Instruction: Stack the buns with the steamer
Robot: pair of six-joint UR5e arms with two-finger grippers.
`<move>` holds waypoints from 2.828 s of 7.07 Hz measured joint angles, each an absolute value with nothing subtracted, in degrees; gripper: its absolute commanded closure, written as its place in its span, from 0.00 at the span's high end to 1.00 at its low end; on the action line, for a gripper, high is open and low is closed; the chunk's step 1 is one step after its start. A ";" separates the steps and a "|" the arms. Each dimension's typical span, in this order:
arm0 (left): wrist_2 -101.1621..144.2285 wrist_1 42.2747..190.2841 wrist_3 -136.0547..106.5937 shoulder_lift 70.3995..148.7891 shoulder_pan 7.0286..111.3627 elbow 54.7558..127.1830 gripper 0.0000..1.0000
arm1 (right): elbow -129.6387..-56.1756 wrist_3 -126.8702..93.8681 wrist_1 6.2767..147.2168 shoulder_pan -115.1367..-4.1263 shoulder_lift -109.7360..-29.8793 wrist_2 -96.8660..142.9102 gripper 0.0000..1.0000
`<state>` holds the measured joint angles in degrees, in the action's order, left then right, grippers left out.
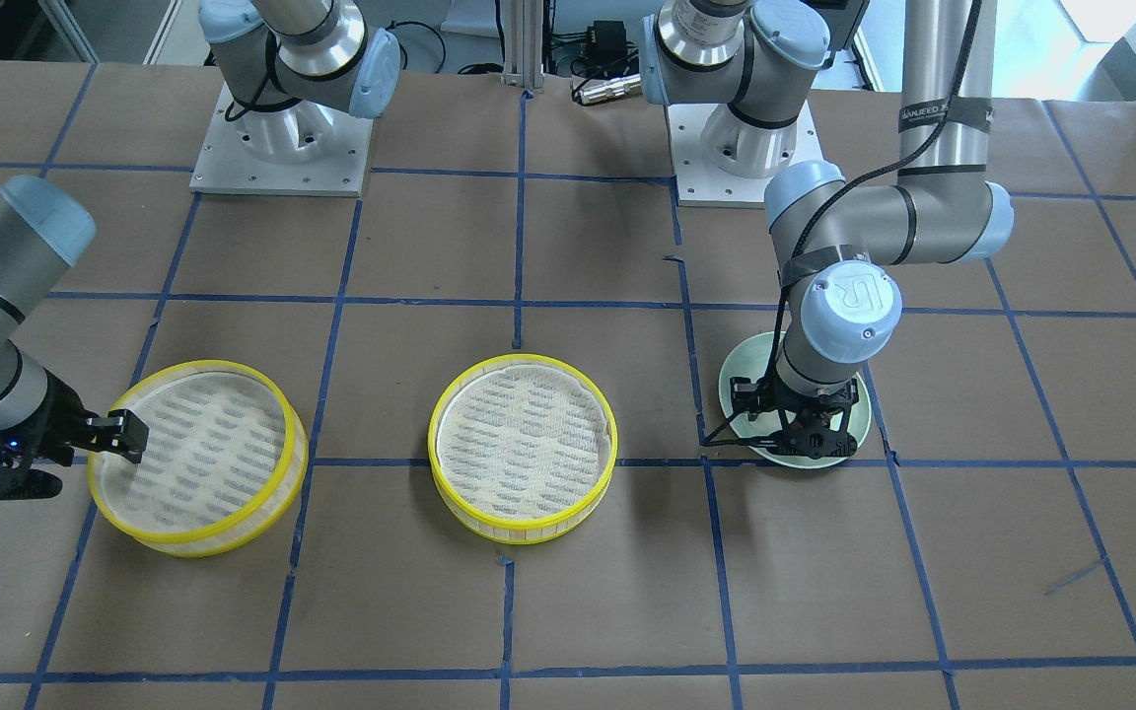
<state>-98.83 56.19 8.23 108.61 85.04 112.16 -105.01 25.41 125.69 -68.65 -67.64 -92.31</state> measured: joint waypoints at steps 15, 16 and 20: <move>-94.63 59.33 5.30 101.31 86.65 108.60 0.06 | -99.88 15.78 108.99 -70.45 -74.67 -75.80 0.10; -90.40 60.97 2.18 99.10 88.07 107.44 0.06 | -99.95 15.70 109.00 -70.47 -74.70 -75.74 0.10; -84.73 56.85 -20.57 105.23 103.08 100.47 0.42 | -99.56 13.52 109.12 -71.74 -74.86 -76.49 0.11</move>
